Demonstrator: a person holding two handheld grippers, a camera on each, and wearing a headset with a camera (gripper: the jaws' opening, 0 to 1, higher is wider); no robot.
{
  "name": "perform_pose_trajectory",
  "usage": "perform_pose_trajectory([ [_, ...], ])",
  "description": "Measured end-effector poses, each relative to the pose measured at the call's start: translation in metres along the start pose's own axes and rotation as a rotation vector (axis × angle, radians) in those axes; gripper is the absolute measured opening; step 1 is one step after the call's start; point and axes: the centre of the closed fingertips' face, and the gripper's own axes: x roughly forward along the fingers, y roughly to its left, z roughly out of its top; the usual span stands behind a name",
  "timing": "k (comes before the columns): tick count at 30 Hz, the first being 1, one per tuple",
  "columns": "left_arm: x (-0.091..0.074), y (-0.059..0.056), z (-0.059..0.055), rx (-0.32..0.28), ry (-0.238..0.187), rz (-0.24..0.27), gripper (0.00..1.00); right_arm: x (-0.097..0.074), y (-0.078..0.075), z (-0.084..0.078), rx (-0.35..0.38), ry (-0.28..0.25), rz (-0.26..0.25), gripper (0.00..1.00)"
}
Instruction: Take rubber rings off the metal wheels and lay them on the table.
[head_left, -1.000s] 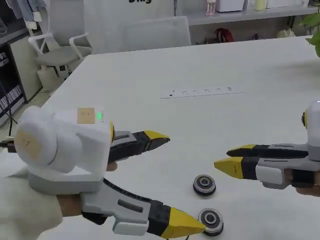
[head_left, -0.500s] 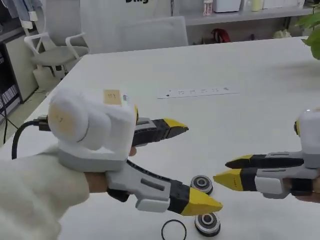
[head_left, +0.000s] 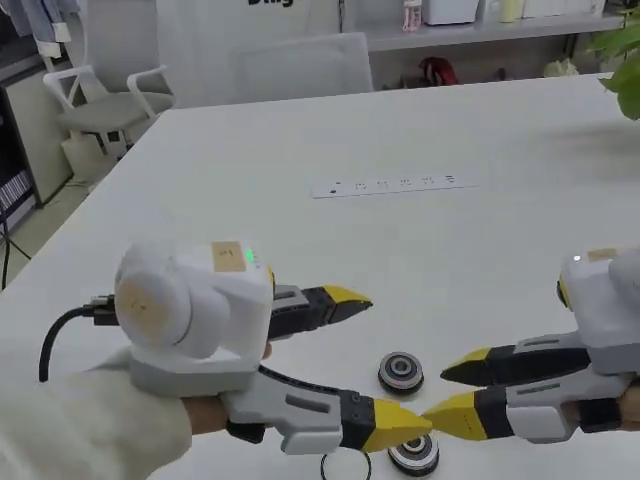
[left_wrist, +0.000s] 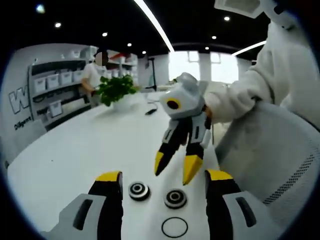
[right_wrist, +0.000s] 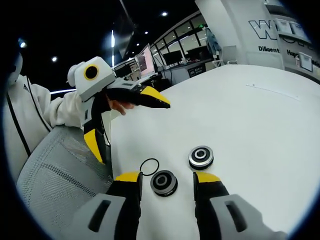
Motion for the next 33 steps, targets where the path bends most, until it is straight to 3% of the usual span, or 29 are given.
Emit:
perform_pose_trajectory([
  [6,0.005,-0.004,-0.019,-0.030,0.036,-0.015,0.62,0.006,0.008,-0.014,-0.035,0.046,0.041,0.44],
  [12,0.008,-0.004,-0.024,-0.031,0.047,-0.001,0.57,0.010,0.007,-0.021,-0.069,0.077,0.044,0.44],
  [16,0.012,-0.009,-0.029,-0.013,0.061,-0.006,0.50,0.013,0.010,-0.034,-0.111,0.135,0.053,0.41],
  [21,0.018,-0.013,-0.036,-0.020,0.078,-0.014,0.48,0.016,0.012,-0.036,-0.140,0.151,0.052,0.39],
  [29,0.025,-0.017,-0.045,-0.023,0.090,-0.019,0.32,0.019,0.010,-0.038,-0.200,0.172,0.033,0.31],
  [33,0.029,-0.020,-0.050,-0.026,0.107,-0.026,0.31,0.019,0.009,-0.039,-0.204,0.179,0.028,0.29],
])
